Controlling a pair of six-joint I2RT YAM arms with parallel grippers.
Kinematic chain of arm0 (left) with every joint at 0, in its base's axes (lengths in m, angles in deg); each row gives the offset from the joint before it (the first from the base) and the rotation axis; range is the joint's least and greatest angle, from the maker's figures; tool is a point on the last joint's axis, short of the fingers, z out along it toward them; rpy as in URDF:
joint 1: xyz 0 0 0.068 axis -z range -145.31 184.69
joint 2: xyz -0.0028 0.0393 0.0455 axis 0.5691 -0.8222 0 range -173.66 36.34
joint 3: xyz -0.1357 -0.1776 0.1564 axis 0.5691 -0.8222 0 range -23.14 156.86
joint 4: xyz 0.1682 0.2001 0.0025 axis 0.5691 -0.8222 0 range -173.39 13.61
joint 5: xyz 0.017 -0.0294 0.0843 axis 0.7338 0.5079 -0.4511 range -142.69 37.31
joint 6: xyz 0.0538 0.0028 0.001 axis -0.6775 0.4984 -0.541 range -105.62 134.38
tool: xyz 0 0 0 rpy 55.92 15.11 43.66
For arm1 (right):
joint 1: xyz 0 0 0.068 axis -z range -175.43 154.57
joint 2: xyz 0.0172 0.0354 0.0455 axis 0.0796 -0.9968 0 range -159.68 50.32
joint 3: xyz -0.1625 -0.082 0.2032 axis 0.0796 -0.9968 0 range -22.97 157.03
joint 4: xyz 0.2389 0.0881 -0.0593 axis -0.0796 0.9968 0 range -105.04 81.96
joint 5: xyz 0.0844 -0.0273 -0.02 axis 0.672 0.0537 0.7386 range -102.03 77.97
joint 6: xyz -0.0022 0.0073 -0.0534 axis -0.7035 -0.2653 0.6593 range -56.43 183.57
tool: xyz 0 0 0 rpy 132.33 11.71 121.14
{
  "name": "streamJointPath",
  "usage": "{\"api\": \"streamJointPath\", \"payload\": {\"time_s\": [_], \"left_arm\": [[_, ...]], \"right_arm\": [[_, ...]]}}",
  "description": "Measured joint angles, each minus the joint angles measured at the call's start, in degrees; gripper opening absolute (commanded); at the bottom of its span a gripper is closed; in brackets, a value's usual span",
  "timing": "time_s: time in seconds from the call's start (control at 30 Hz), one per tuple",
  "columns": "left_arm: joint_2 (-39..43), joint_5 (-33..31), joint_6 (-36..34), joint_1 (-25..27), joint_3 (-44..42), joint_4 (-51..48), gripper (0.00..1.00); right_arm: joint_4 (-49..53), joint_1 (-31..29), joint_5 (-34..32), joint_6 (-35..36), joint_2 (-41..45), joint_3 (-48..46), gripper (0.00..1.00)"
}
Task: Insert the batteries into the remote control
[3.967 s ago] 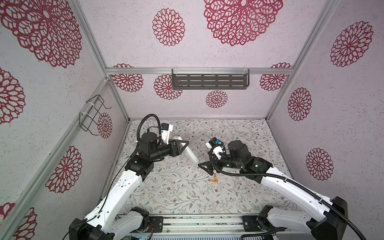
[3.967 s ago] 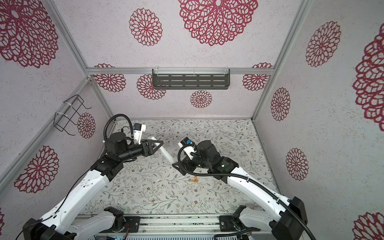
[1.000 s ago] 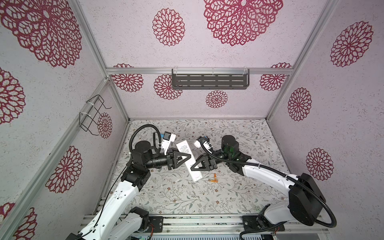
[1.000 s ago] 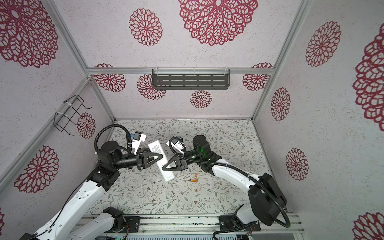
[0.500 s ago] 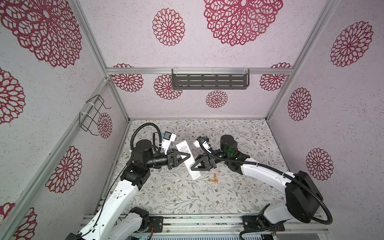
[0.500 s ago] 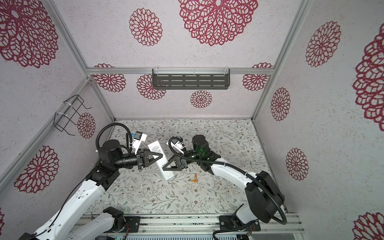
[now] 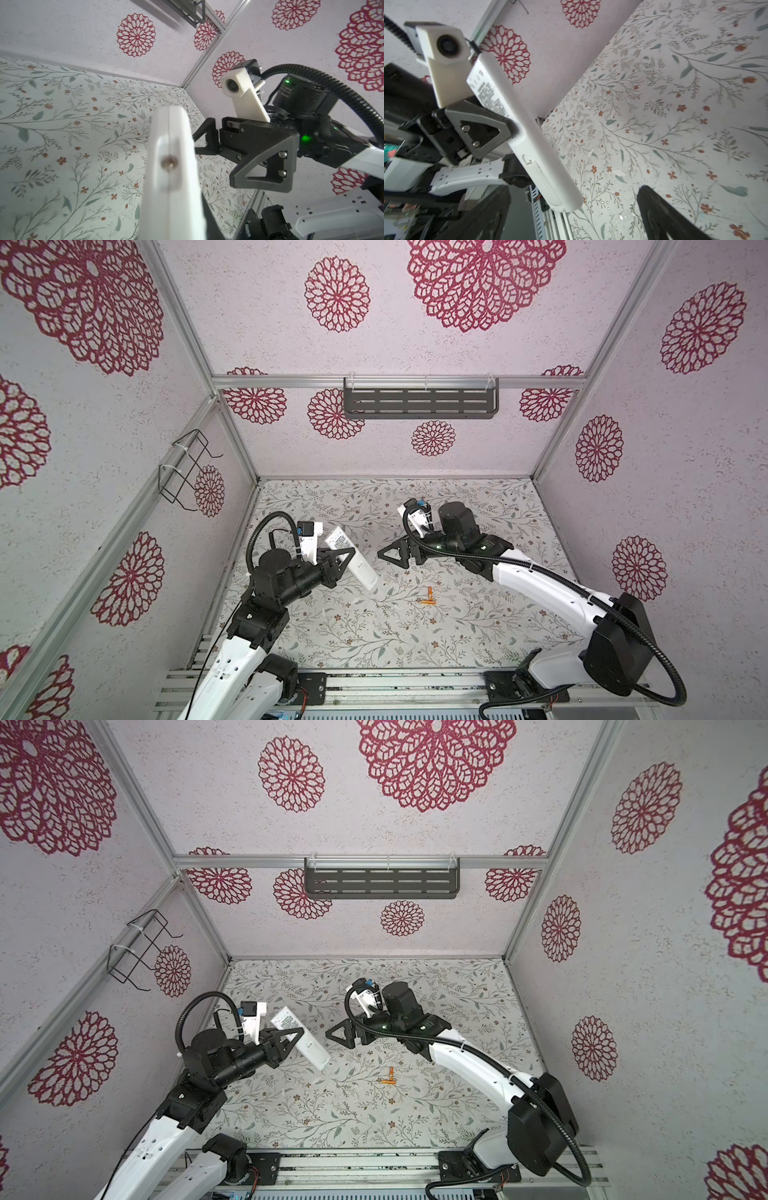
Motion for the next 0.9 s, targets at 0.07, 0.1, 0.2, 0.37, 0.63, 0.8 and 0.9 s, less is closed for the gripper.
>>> {"api": "streamJointPath", "payload": {"time_s": [0.07, 0.1, 0.2, 0.37, 0.63, 0.8, 0.9], "left_arm": [[2.5, -3.4, 1.4, 0.0, -4.0, 1.9, 0.00], [4.0, -5.3, 1.9, 0.0, -6.1, 2.9, 0.00], [7.8, -9.4, 3.5, 0.0, -10.5, 4.8, 0.00], [12.9, -13.9, 5.4, 0.0, -15.0, 7.8, 0.00], [13.7, -16.6, 6.0, -0.1, -15.5, 9.0, 0.00], [13.7, -16.7, 6.0, -0.1, -15.5, 9.6, 0.00], [13.7, -16.8, 6.0, -0.1, -15.5, 9.9, 0.00]], "right_arm": [[0.3, -2.0, -4.9, -1.6, -0.2, -0.2, 0.99], [0.2, -3.3, -7.3, -2.2, -0.4, -0.2, 0.99], [-1.5, -6.9, -12.6, -5.0, -1.7, -0.2, 0.99], [-6.0, -11.4, -17.9, -9.6, -7.3, -0.2, 0.99], [-13.2, -13.2, -19.5, -15.0, -13.9, -0.2, 0.99], [-17.4, -13.4, -19.5, -17.2, -14.3, -0.2, 0.99], [-19.9, -13.4, -19.3, -18.4, -14.9, -0.2, 0.99]]}}
